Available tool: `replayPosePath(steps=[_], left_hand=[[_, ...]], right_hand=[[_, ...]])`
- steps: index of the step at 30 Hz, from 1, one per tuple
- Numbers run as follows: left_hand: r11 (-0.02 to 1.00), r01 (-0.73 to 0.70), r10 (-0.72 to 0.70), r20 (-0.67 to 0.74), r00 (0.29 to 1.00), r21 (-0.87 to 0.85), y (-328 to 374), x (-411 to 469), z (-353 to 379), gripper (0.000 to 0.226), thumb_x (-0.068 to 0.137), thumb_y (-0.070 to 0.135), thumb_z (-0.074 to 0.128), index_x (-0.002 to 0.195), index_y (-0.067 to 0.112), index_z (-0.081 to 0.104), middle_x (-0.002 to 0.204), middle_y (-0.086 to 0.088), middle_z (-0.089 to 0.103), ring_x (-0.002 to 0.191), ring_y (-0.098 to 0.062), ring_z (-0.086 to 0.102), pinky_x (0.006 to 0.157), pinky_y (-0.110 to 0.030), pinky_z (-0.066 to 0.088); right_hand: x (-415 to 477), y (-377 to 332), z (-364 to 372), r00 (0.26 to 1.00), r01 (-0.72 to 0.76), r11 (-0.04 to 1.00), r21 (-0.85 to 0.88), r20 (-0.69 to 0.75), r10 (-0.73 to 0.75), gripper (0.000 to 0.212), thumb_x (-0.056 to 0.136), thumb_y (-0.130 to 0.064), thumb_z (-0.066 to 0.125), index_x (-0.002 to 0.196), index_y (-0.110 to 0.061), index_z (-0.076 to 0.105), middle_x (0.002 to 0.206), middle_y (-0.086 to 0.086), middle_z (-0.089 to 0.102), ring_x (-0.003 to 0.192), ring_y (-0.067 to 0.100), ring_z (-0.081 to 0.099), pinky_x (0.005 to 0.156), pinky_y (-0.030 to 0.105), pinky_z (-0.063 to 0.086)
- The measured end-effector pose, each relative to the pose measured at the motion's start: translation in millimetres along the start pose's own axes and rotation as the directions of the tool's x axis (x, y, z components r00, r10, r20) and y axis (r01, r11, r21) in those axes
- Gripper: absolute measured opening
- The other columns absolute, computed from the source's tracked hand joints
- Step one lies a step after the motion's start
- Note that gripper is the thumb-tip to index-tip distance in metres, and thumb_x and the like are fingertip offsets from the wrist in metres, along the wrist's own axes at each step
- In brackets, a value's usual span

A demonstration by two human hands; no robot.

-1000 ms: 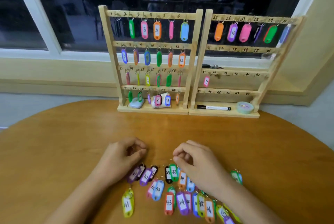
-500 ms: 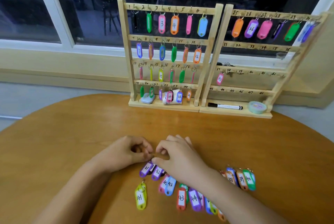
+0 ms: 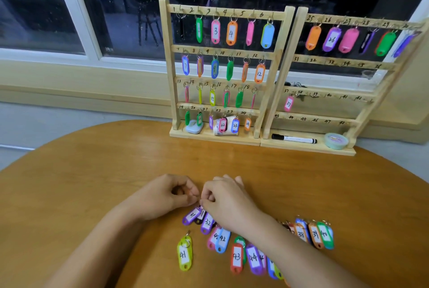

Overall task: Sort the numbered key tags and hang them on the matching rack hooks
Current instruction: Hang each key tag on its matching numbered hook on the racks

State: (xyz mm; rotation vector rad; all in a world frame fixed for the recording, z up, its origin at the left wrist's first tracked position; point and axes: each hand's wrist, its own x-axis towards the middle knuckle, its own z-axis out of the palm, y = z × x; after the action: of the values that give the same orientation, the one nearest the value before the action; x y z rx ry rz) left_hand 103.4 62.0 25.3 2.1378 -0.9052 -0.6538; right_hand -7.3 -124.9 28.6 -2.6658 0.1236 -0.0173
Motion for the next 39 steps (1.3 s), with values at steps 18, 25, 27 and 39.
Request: replayPosePath(steps=[18, 25, 27, 39], left_hand=[[0.941, -0.121, 0.031, -0.276, 0.961, -0.315, 23.0, 0.4, 24.2, 0.018, 0.094, 0.042, 0.079, 0.094, 0.025, 0.081, 0.084, -0.003, 0.078, 0.074, -0.012, 0.062, 0.072, -0.031, 0.046], [0.926, -0.18, 0.053, -0.358, 0.932, -0.332, 52.0, 16.2, 31.8, 0.016, 0.095, 0.036, 0.079, 0.09, 0.021, 0.079, 0.082, -0.003, 0.075, 0.073, -0.015, 0.064, 0.072, -0.03, 0.051], [0.923, -0.214, 0.092, -0.356, 0.93, -0.319, 60.5, 23.9, 29.9, 0.021, 0.094, 0.038, 0.079, 0.092, 0.017, 0.079, 0.086, -0.006, 0.077, 0.081, -0.028, 0.068, 0.077, -0.038, 0.054], [0.926, -0.34, 0.244, -0.433, 0.868, -0.161, 138.6, 103.6, -1.2, 0.009, 0.098, 0.023, 0.078, 0.09, 0.018, 0.078, 0.088, 0.003, 0.078, 0.081, -0.013, 0.068, 0.078, -0.031, 0.052]], right_hand=[[3.0, 15.2, -42.7, 0.987, 0.088, 0.957, 0.277, -0.153, -0.047, 0.014, 0.097, -0.033, 0.073, 0.084, -0.031, 0.069, 0.092, -0.012, 0.063, 0.091, 0.004, 0.057, 0.084, 0.027, 0.05], [4.3, 43.9, -88.4, 0.978, 0.066, 0.946, 0.318, -0.208, 0.002, 0.013, 0.097, -0.032, 0.076, 0.084, -0.031, 0.074, 0.086, -0.014, 0.069, 0.084, 0.005, 0.061, 0.077, 0.028, 0.052], [7.9, 55.8, -109.5, 0.966, 0.066, 0.947, 0.315, -0.257, 0.018, 0.013, 0.097, -0.028, 0.076, 0.084, -0.03, 0.077, 0.084, -0.015, 0.07, 0.082, 0.004, 0.061, 0.075, 0.025, 0.047], [44.0, 100.1, -242.4, 0.792, 0.028, 0.968, 0.248, -0.597, 0.13, 0.015, 0.103, -0.026, 0.068, 0.092, -0.028, 0.078, 0.089, -0.015, 0.074, 0.084, -0.001, 0.063, 0.071, 0.02, 0.042]])
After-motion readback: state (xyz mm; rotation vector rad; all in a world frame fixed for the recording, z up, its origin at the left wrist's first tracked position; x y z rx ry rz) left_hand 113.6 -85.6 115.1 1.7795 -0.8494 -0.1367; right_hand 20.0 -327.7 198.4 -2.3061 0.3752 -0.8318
